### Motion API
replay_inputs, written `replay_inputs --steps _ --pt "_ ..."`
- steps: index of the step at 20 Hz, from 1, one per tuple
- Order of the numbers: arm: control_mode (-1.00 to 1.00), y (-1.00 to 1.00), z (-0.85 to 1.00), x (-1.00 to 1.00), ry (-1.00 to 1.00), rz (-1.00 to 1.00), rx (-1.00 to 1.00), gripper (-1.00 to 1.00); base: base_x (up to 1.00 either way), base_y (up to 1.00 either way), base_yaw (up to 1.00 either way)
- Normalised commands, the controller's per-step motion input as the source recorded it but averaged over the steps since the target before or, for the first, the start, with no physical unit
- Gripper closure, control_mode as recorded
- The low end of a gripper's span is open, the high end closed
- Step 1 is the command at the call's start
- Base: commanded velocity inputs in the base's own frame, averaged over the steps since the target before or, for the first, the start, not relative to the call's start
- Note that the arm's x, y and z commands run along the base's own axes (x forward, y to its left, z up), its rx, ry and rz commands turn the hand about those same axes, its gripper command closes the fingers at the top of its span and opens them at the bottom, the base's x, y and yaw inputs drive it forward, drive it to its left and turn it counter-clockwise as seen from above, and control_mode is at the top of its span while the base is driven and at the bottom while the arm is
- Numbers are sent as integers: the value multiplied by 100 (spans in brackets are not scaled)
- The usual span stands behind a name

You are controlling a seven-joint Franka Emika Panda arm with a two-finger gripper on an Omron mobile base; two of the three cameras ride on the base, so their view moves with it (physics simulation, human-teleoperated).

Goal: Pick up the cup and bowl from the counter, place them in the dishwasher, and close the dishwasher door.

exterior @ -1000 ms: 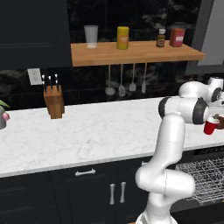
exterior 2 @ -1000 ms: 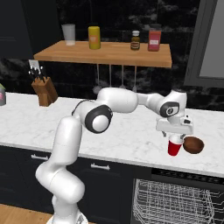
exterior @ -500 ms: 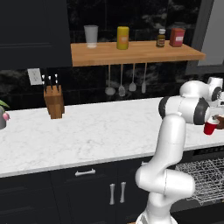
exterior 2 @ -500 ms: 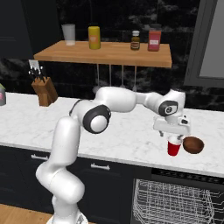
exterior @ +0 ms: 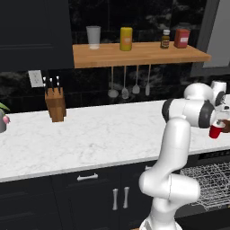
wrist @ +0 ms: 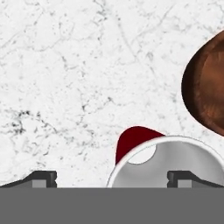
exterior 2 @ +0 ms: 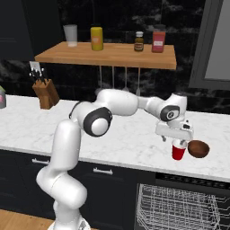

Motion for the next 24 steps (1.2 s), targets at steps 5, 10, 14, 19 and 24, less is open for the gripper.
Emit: replay_inputs --steps 5,10,14,19,24 --pt "-100 -4 -22 7 0 0 -1 -100 0 0 0" --pt "-100 0 -16 0 0 0 0 -100 0 0 0" --pt "-100 0 -7 0 0 0 0 100 0 0 0" --pt "-100 1 0 -32 -1 2 0 100 0 0 0" --pt "-100 0 13 -100 -13 9 0 100 0 0 0"
